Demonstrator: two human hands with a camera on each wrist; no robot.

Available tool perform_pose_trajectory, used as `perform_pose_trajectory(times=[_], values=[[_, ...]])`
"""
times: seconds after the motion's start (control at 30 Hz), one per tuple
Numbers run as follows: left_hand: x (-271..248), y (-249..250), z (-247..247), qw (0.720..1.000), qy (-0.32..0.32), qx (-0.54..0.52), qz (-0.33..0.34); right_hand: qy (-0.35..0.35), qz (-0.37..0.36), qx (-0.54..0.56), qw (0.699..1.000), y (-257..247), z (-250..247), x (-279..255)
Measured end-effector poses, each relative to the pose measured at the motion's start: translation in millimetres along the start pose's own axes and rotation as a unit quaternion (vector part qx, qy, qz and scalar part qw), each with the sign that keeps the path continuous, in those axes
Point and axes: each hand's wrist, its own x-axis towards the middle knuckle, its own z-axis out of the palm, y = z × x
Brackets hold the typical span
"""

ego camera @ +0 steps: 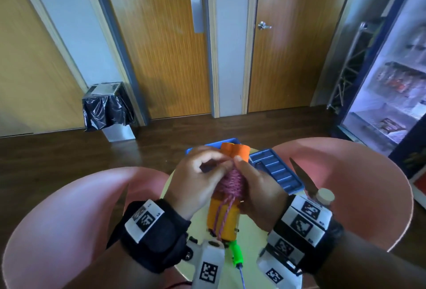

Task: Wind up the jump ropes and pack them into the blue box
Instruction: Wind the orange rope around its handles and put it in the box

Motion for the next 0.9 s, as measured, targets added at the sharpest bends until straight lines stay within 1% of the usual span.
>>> perform_pose_trajectory(times=[0.07,0.13,0.17,0.27,0.33,0.43,0.53,0.63,0.7,0.8,0.9], values=[[2.4,-2.5,-6.8,0.996,0.000,0.074,0.058,0.029,-0.044,-0.068,0.996,0.8,4.8,3.9],[5.1,-5.8,-12.2,0.990,-0.029,0.110,0.081,0.045,-0.069,-0.106,0.991,2.3,9.3,6.8],[6.0,-6.4,-13.7,0.990,-0.051,0.108,0.069,0.050,-0.078,-0.115,0.989,3.3,11.1,7.8],[7.1,-9.9,-14.1,0.993,-0.096,0.065,-0.009,0.068,-0.108,-0.147,0.981,7.3,16.5,10.2],[8.1,-14.1,-13.2,0.993,-0.100,0.040,-0.043,0.082,-0.124,-0.157,0.976,9.8,19.4,9.8],[12.5,-19.5,-8.0,0.995,-0.088,0.005,-0.050,0.104,-0.134,-0.165,0.971,10.3,22.4,7.7],[14.6,-17.7,1.1,0.995,-0.096,0.008,-0.036,0.113,-0.123,-0.162,0.972,3.0,17.3,9.0],[16.4,-10.8,12.9,0.991,-0.121,0.060,0.023,0.133,-0.098,-0.122,0.979,-9.4,3.0,14.6],[21.8,-7.3,23.5,0.988,-0.120,0.078,0.052,0.134,-0.076,-0.084,0.984,-17.2,-9.0,18.4],[32.5,2.7,43.4,0.988,-0.107,0.095,0.060,0.106,-0.041,-0.036,0.993,-31.2,-32.7,20.8],[38.1,15.4,70.1,0.987,-0.094,0.112,0.065,0.047,-0.013,0.030,0.998,-49.9,-60.0,22.4]])
